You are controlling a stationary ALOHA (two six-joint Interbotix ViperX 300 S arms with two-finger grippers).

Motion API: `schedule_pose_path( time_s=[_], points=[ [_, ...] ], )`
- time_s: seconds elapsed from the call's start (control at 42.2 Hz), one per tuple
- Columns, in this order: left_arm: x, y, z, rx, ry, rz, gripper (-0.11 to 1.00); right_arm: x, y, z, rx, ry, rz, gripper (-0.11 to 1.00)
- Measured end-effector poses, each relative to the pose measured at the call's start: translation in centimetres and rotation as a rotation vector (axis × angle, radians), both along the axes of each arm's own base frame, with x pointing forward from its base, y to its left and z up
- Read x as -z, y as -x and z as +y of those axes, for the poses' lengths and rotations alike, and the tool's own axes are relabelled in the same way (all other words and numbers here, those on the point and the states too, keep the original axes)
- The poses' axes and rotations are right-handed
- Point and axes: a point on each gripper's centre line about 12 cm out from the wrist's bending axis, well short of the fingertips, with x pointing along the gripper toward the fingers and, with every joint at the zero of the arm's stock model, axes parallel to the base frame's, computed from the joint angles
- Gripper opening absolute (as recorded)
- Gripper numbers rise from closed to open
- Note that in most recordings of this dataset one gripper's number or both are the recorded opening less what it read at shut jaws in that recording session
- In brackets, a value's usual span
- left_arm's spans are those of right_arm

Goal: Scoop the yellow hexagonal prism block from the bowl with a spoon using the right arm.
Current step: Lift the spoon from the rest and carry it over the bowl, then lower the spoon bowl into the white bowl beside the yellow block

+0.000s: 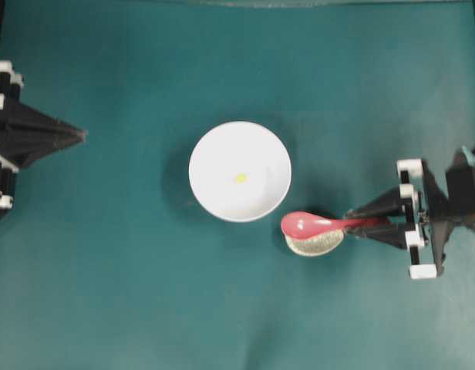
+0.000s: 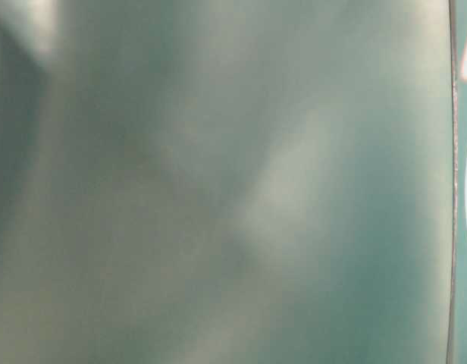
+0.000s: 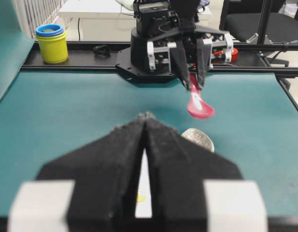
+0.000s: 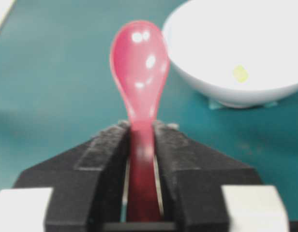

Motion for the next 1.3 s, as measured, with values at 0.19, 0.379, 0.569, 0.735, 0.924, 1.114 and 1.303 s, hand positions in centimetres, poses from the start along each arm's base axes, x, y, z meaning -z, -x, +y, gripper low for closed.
schedule_pose_path(
  time_s=[0.19,0.379,0.569,0.735,0.924,1.114,1.303],
  points=[
    [-0.2,0.1,0.0,0.0,0.001,-0.009,0.0,-3.2,-1.2,-1.1,-0.014,-0.027,0.069,0.22],
    [-0.2,0.2,0.0,0.0,0.004,-0.011,0.0,-5.5,-2.1,-2.3,-0.011,-0.069,0.138,0.22],
    [-0.2,0.1,0.0,0.0,0.003,-0.011,0.0,-6.4,-3.2,-4.2,0.017,-0.114,0.246,0.22],
    [-0.2,0.1,0.1,-0.003,0.004,-0.011,0.0,-7.4,-4.4,-5.6,0.025,-0.154,0.339,0.22],
    [-0.1,0.1,0.5,-0.026,0.004,-0.006,0.0,-8.1,-6.1,-7.0,0.016,-0.202,0.46,0.22],
    [-0.1,0.1,0.7,-0.038,0.003,-0.003,0.0,-7.8,-8.2,-7.8,-0.019,-0.24,0.595,0.22],
    [-0.1,0.1,0.7,-0.038,0.003,-0.005,0.0,-7.2,-10.3,-8.0,-0.068,-0.271,0.717,0.22]
  ],
)
